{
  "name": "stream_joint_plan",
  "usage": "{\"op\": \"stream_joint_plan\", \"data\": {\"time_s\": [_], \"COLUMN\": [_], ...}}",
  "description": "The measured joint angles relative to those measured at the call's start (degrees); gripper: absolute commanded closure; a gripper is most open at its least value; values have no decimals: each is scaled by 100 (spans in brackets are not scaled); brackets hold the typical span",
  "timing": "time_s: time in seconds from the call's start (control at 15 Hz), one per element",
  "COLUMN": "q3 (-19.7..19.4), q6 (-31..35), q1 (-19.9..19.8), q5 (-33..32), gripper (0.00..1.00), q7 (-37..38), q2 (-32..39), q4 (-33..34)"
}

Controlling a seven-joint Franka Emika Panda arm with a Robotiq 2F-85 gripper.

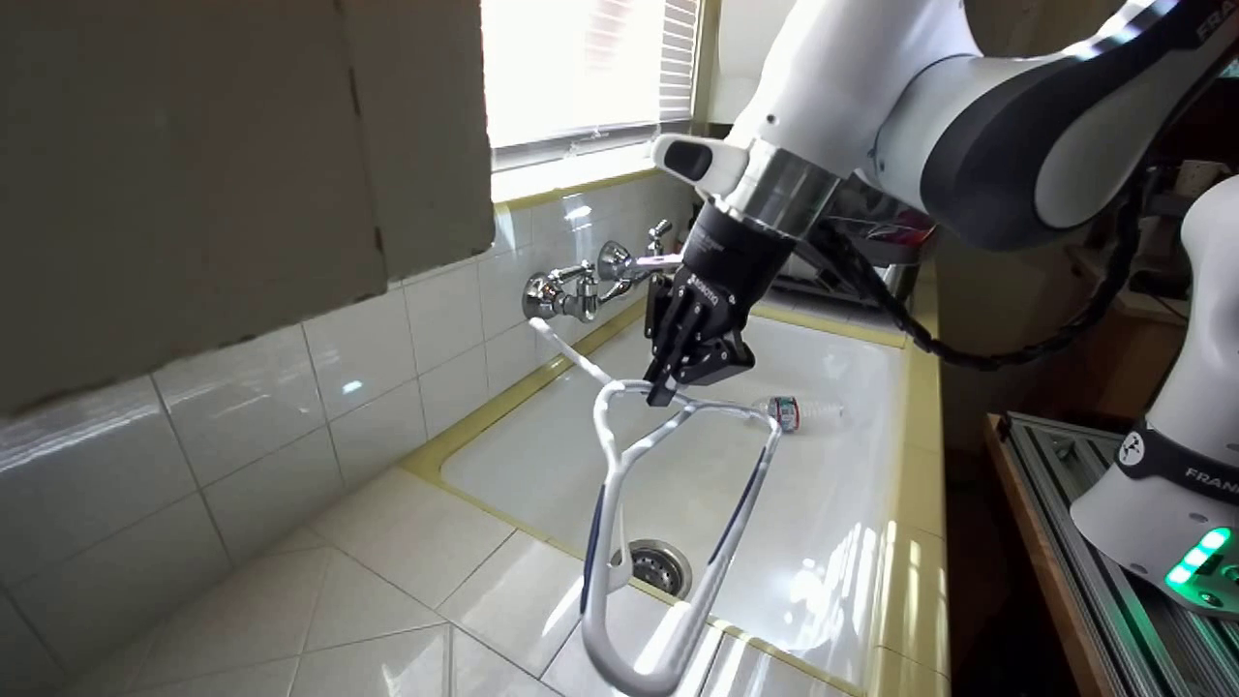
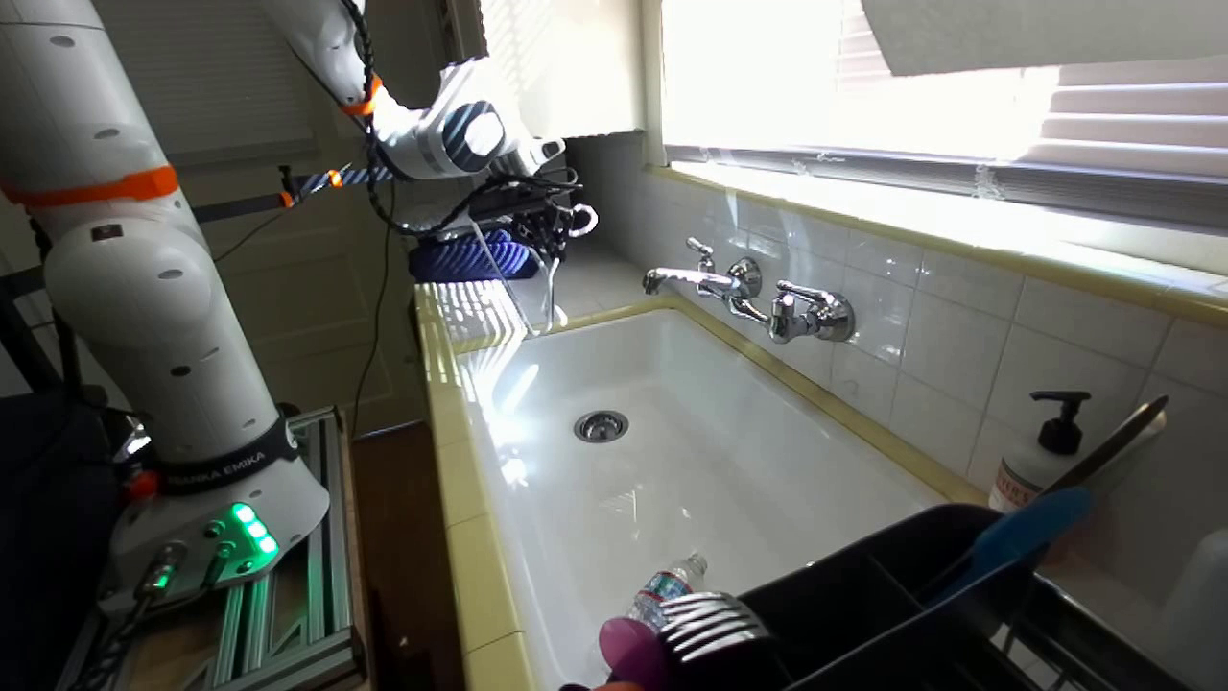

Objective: Hang the hanger on the side of the cabinet

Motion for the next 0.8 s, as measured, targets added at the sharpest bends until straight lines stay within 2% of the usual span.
{"op": "stream_joint_plan", "data": {"time_s": [0.53, 0.6, 0.8], "q3": [-130, -151, -168], "q6": [-67, -158, -461], "q1": [186, 221, 242], "q5": [-175, -195, -292], "gripper": [97, 88, 88], "q7": [-866, -999, -1151], "q2": [-985, -1081, -1304], "q4": [-151, -133, -59]}}
